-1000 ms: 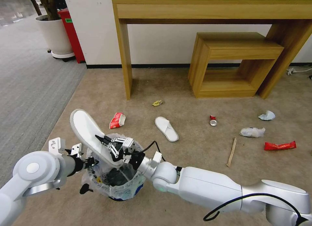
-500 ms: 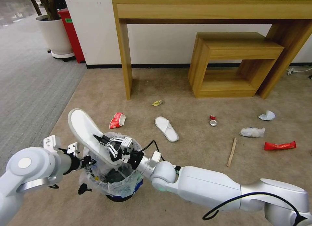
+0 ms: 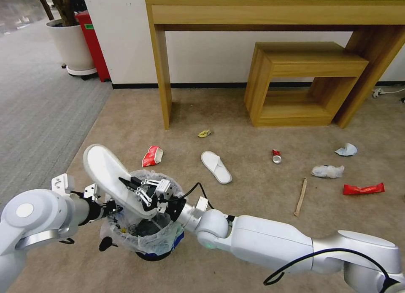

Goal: Pick up the trash bin and place the garbage on the floor into it.

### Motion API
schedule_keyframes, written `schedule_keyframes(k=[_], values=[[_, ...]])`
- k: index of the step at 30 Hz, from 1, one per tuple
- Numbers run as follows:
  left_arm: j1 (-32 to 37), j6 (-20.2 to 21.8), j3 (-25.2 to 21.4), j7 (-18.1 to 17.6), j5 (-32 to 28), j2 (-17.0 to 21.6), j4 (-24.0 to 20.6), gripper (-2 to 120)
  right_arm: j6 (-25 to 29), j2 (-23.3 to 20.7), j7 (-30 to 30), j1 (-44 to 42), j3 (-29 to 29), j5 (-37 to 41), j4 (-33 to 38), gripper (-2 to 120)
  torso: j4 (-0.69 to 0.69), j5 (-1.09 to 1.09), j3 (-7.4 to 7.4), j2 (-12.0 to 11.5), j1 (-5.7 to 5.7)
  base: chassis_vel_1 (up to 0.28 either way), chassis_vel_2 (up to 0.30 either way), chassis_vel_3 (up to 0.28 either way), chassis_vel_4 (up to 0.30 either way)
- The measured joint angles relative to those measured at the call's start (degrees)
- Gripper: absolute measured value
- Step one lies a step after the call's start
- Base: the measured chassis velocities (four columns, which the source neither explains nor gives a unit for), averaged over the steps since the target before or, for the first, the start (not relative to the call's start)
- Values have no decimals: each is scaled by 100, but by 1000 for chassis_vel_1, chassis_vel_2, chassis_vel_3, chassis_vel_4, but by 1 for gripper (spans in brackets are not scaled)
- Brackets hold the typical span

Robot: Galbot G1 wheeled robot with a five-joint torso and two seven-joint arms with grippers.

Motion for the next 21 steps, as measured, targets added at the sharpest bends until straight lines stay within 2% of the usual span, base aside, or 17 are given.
schedule_keyframes(k=[3, 7, 9, 11, 14, 15, 17, 21], values=[[2, 0, -17, -1, 0, 8, -1, 0, -4, -10, -10, 10, 0, -6, 14, 42, 0, 0, 0, 0, 0, 0, 0, 0, 0], [8, 0, -18, -2, 0, 9, 5, 0, -6, -12, -12, 23, 0, -7, 24, 51, 0, 0, 0, 0, 0, 0, 0, 0, 0], [6, 0, -18, -2, 4, 5, 7, 0, -9, -23, -13, 35, 2, -7, 39, 63, 0, 0, 0, 0, 0, 0, 0, 0, 0], [3, 0, -18, -2, 4, 3, 4, 0, -9, -30, -15, 41, 2, -7, 42, 67, 0, 0, 0, 0, 0, 0, 0, 0, 0], [-5, -4, -17, -3, 7, 0, -2, 0, -9, -43, -21, 49, 3, -7, 44, 81, 0, 0, 0, 0, 0, 0, 0, 0, 0], [-5, -4, -17, -3, 7, 0, -2, 0, -9, -43, -21, 49, 3, -7, 44, 81, 0, 0, 0, 0, 0, 0, 0, 0, 0], [3, -5, -19, -3, 13, -5, 0, 0, -10, -50, -23, 50, 16, -7, 53, 91, 0, 0, 0, 0, 0, 0, 0, 0, 0], [36, -6, -37, -3, 28, -19, 8, 0, -12, -62, -19, 58, 131, 4, 74, 94, 0, 0, 0, 0, 0, 0, 0, 0, 0]])
